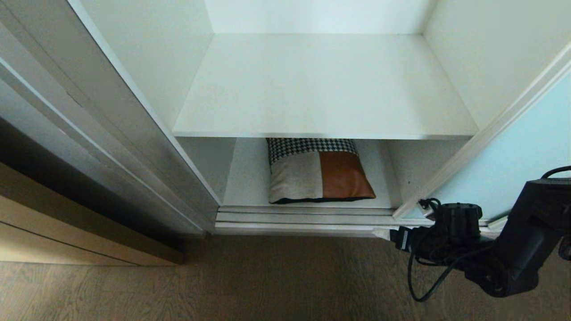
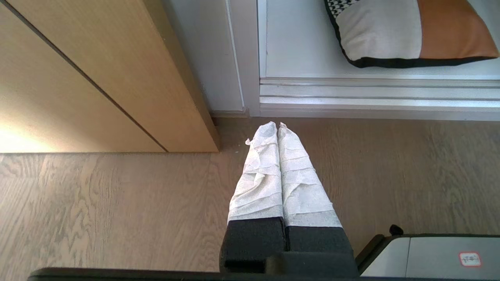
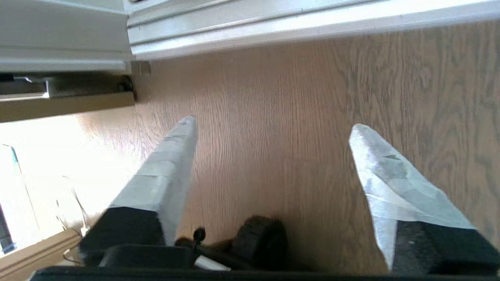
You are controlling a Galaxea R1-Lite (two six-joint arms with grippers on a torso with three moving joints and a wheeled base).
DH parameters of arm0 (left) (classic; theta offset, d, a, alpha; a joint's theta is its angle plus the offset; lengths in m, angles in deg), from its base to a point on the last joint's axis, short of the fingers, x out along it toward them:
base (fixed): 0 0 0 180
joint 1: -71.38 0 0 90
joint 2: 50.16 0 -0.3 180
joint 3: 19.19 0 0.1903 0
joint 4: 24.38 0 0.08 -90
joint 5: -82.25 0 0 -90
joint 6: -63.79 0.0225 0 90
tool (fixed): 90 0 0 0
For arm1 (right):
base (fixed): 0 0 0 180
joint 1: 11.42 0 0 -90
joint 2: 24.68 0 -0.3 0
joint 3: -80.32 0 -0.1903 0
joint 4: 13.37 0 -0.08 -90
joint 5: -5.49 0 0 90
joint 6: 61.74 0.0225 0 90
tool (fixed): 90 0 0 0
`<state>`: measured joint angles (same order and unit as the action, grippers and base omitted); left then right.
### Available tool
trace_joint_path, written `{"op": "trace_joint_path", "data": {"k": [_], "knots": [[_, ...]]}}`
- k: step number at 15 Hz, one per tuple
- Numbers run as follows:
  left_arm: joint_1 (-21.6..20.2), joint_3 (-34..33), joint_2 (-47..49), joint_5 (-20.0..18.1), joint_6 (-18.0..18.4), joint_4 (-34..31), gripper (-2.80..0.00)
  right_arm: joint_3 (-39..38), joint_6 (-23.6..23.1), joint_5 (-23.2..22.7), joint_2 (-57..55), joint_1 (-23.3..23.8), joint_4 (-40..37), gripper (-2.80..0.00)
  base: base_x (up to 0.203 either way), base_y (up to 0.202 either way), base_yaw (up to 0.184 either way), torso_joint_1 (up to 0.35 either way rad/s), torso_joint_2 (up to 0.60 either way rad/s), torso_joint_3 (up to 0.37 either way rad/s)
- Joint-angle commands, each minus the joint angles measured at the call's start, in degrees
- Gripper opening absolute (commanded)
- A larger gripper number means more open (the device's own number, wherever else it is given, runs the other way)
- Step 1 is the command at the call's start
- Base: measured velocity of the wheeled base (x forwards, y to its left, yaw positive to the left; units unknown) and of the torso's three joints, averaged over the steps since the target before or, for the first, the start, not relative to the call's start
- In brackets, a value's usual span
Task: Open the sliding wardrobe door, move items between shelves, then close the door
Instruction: Place the pillow on the higher shelf
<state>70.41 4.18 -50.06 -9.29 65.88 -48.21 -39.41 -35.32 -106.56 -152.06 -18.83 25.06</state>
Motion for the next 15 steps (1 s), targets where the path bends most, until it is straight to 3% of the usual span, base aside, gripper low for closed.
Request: {"op": "trace_joint_path", "data": {"k": [1, 9, 15], "knots": [[0.0, -0.09, 0.08, -0.05, 0.02, -0.01, -2.8, 4.0, 0.35, -0.23, -3.77, 0.31, 0.24, 0.0, 0.0, 0.0, 0.0, 0.0, 0.0, 0.0], [-0.01, -0.09, 0.08, -0.05, 0.02, 0.02, -2.8, 19.02, -0.13, 0.36, -13.47, 1.92, -2.67, 0.0, 0.0, 0.0, 0.0, 0.0, 0.0, 0.0], [0.0, -0.09, 0.08, -0.05, 0.02, 0.02, -2.8, 35.71, -0.1, 5.15, -18.33, 1.97, -13.98, 0.0, 0.0, 0.0, 0.0, 0.0, 0.0, 0.0]]}}
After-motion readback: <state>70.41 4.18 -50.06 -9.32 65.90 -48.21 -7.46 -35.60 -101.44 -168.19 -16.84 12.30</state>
